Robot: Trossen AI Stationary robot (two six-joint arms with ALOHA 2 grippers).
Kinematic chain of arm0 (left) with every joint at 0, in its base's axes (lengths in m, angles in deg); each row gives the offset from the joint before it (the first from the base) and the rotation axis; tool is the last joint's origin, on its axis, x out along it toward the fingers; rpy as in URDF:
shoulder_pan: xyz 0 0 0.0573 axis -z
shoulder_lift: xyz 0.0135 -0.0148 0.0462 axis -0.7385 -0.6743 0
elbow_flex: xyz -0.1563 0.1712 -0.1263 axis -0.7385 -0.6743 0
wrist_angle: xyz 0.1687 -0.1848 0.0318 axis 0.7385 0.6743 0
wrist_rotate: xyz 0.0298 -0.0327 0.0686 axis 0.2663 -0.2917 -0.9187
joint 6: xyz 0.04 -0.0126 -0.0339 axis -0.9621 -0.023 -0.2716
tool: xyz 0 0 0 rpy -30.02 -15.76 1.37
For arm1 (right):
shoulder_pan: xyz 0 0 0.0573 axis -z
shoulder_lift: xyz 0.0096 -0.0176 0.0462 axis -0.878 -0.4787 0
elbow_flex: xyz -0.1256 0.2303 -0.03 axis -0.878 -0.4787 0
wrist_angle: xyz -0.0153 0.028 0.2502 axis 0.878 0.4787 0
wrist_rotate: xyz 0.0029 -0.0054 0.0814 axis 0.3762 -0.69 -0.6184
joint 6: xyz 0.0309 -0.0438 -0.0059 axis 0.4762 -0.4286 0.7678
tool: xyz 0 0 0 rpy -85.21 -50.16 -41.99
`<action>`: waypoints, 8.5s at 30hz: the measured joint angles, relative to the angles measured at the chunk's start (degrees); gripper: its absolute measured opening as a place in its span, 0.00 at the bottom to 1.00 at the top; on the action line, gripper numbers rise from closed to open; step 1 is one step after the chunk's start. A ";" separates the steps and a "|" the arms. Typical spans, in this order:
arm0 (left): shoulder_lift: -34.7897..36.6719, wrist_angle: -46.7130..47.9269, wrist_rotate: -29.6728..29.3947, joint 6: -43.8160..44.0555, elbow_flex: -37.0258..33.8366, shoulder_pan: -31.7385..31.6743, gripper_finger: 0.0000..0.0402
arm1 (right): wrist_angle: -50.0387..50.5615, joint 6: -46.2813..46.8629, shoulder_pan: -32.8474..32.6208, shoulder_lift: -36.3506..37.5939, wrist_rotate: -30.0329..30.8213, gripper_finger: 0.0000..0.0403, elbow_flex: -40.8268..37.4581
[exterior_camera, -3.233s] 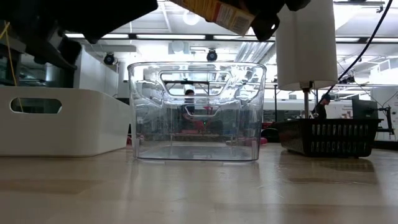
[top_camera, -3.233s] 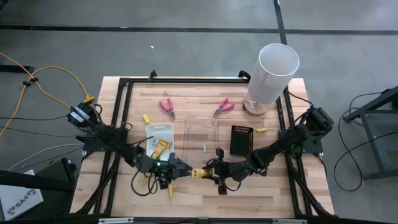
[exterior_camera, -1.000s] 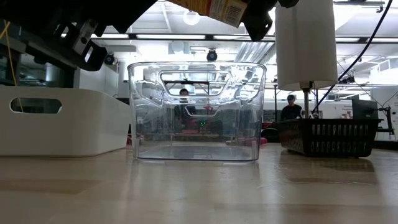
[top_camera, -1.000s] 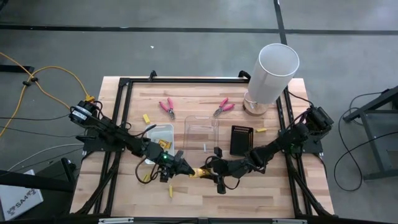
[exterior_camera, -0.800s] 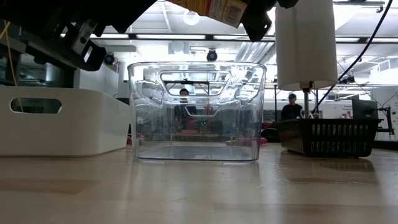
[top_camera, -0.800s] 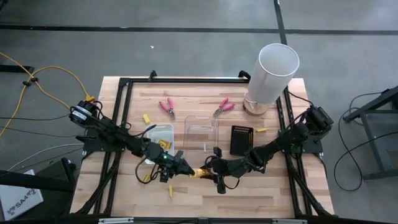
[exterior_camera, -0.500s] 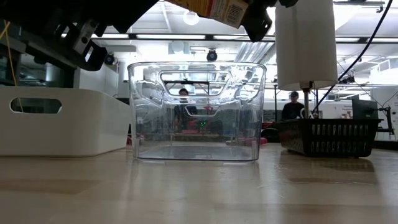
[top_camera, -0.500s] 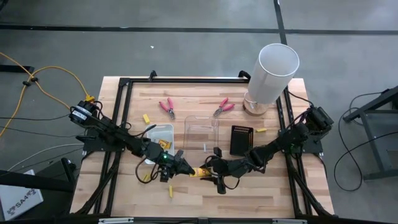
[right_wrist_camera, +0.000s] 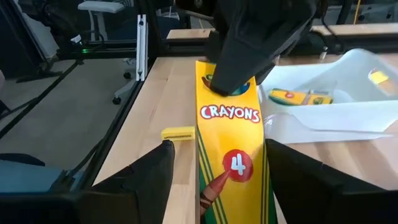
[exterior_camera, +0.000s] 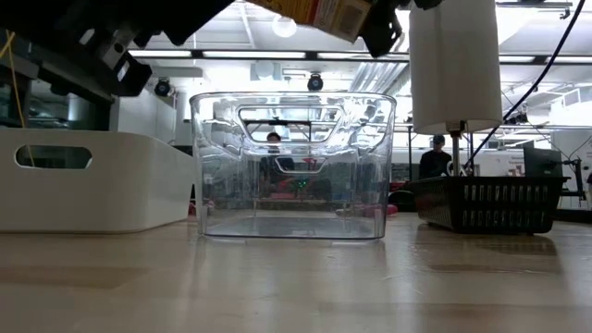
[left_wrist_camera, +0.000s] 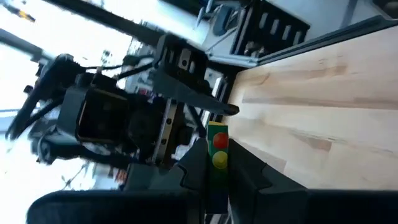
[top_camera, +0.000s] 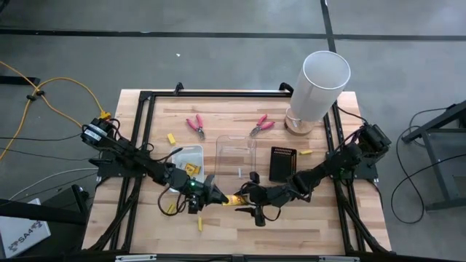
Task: Pick & Place School Supplies
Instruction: Put the crayon box into the white bin, then put the pink punch plier into the transparent bin
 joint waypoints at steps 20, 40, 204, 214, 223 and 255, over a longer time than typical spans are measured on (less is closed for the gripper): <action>0.13 0.08 -43.38 10.39 -0.09 11.34 0.08 | 1.26 -4.10 1.02 9.91 0.78 0.58 0.04; 7.17 0.21 -74.60 22.70 -1.12 21.47 0.08 | 1.30 -2.78 -1.45 9.89 0.69 0.58 0.04; 31.80 -16.39 -63.93 54.61 -20.55 34.88 0.20 | 19.34 9.99 5.24 10.76 -3.92 0.58 -0.04; 42.69 -16.35 -69.17 42.47 -20.55 41.90 0.20 | 21.93 6.11 16.97 14.47 -7.67 0.58 0.02; 45.62 -15.86 -71.47 42.22 -20.55 50.16 0.20 | 25.38 -1.80 27.01 19.91 -9.94 0.58 0.02; 42.45 -13.31 -73.57 49.37 -20.55 50.52 0.20 | 64.13 -32.14 41.39 6.87 -12.42 0.58 26.93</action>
